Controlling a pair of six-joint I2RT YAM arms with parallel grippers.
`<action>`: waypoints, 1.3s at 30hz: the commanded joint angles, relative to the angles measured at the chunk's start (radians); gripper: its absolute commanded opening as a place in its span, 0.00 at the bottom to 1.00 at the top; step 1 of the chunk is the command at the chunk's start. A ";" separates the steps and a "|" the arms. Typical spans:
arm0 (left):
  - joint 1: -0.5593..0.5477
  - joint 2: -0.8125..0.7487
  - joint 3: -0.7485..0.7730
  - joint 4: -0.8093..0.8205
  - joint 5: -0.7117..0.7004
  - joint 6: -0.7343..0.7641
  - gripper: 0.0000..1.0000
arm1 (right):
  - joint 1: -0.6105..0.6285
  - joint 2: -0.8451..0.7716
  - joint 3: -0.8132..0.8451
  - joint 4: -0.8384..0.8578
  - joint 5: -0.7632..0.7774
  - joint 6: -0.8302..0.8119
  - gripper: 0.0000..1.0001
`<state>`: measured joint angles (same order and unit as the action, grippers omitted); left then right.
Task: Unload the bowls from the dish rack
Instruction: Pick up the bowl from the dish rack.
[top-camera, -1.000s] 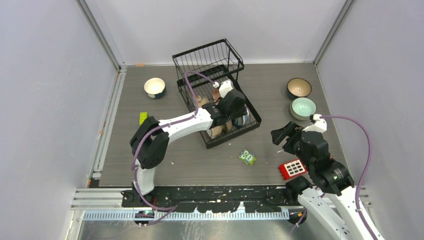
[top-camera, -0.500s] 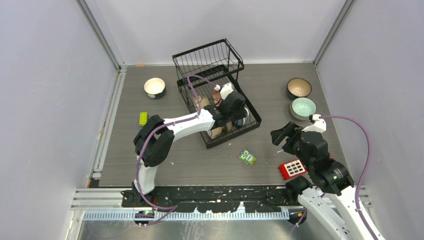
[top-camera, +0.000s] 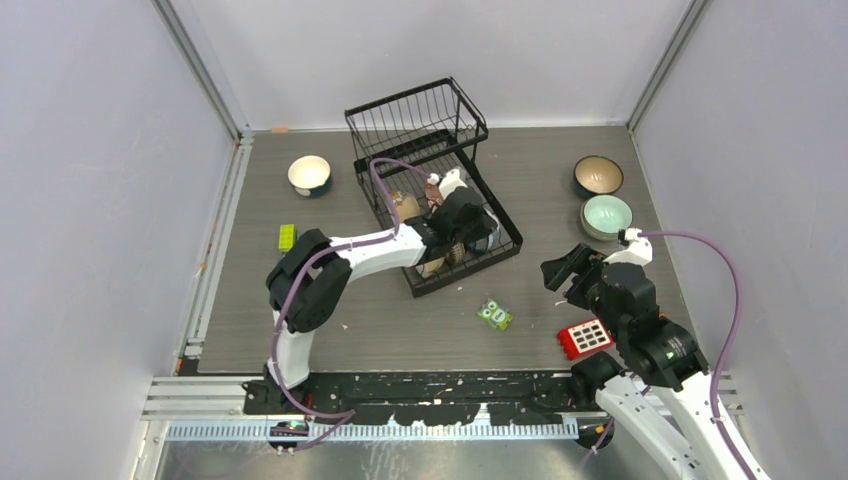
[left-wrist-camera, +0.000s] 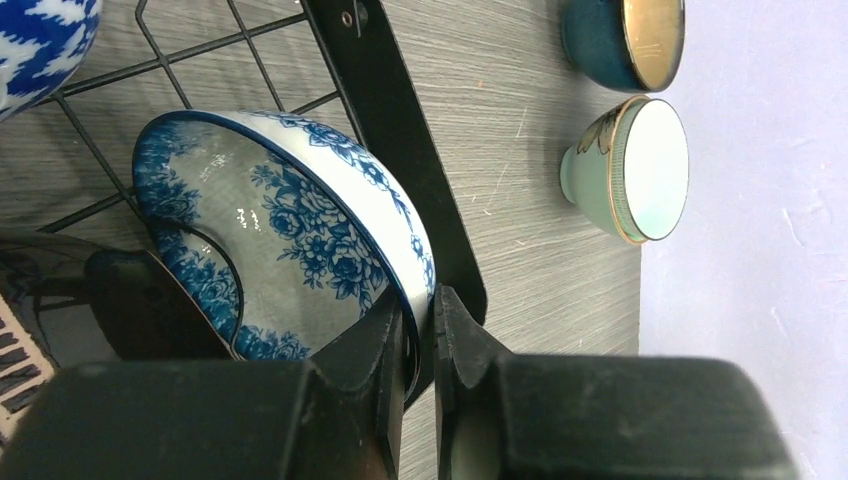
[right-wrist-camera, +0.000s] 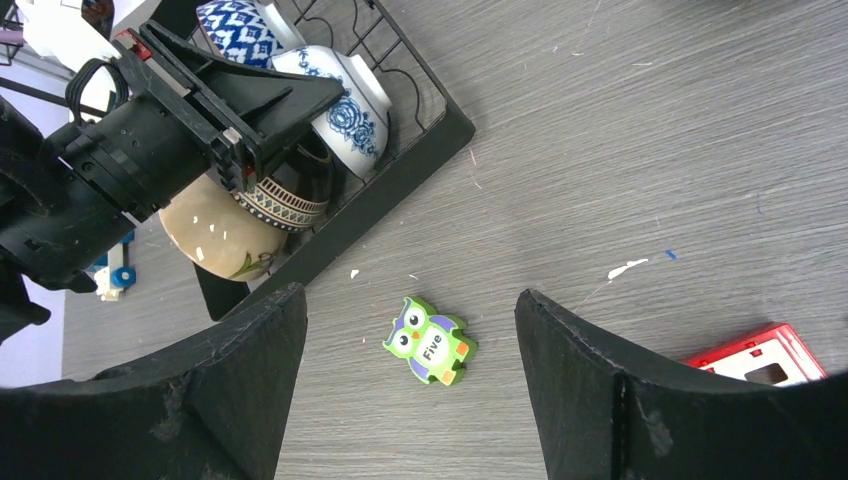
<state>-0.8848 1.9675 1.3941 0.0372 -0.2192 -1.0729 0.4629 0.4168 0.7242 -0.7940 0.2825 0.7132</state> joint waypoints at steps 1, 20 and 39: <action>0.013 -0.027 -0.044 0.061 -0.010 0.001 0.06 | 0.007 0.008 0.004 0.027 0.009 -0.011 0.80; 0.040 -0.095 -0.195 0.422 0.100 0.063 0.00 | 0.007 0.007 0.006 0.026 0.009 -0.014 0.80; 0.041 -0.174 -0.281 0.554 0.133 0.078 0.00 | 0.007 -0.009 0.001 0.031 0.014 -0.011 0.80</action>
<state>-0.8501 1.8988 1.1168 0.4683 -0.0921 -1.0286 0.4633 0.4183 0.7235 -0.7940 0.2825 0.7105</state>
